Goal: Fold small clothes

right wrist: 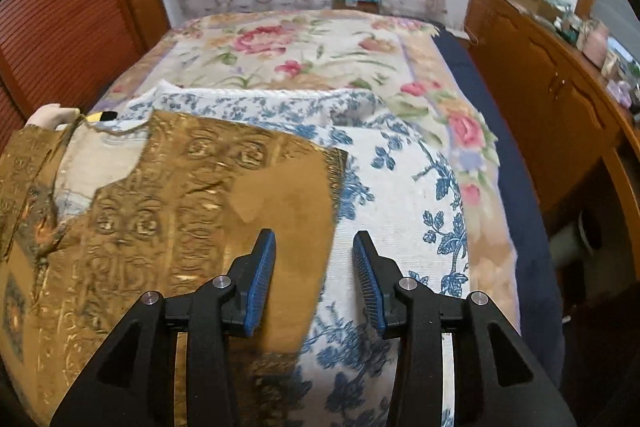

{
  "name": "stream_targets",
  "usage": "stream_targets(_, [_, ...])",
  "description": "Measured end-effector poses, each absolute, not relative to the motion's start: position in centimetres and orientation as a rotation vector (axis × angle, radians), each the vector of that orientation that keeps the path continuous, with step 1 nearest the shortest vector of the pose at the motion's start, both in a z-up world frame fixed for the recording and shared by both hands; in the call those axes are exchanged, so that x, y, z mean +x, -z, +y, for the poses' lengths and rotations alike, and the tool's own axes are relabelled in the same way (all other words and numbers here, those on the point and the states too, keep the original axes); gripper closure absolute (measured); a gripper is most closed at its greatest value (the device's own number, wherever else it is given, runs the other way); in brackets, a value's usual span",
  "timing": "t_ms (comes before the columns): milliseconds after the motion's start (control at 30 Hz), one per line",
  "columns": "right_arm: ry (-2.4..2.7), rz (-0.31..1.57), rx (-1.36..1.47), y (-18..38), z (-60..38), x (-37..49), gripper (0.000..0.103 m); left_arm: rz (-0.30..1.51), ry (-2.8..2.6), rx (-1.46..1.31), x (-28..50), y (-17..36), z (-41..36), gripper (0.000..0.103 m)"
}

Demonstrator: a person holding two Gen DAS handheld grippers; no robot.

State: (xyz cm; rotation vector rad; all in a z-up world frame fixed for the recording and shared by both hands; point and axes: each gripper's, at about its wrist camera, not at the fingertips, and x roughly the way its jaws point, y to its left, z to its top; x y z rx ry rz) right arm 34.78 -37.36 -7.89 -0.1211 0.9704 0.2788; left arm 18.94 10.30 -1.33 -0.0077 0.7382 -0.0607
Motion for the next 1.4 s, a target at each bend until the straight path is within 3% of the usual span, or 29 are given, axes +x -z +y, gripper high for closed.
stream_targets(167, [-0.274,0.960,-0.140,7.8,-37.1,35.2,0.064,0.765,0.009,-0.040,20.0,2.2,12.7,0.046])
stream_targets(367, [-0.351,0.951,-0.168,7.6,-36.3,35.3,0.098,0.783,0.004,-0.054,21.0,2.8,14.1,0.046])
stream_targets(500, [-0.308,0.881,-0.139,6.1,-37.6,35.5,0.103,0.787,0.008,-0.065,21.6,2.9,14.5,0.046])
stream_targets(733, [-0.298,0.883,-0.100,5.9,-38.7,36.5,0.103,0.812,0.030,-0.088,22.3,3.4,15.0,0.047])
stream_targets(1000, [-0.307,0.914,-0.081,6.9,-39.0,36.7,0.103,0.836,0.060,-0.134,23.3,3.6,16.0,0.059])
stream_targets(1167, [-0.329,0.950,-0.086,7.7,-38.8,37.2,0.080,0.853,0.068,-0.150,23.9,3.9,16.4,0.059])
stream_targets(1400, [-0.308,0.944,-0.113,7.8,-38.2,37.5,0.070,0.866,0.088,-0.137,24.4,3.9,15.8,0.066])
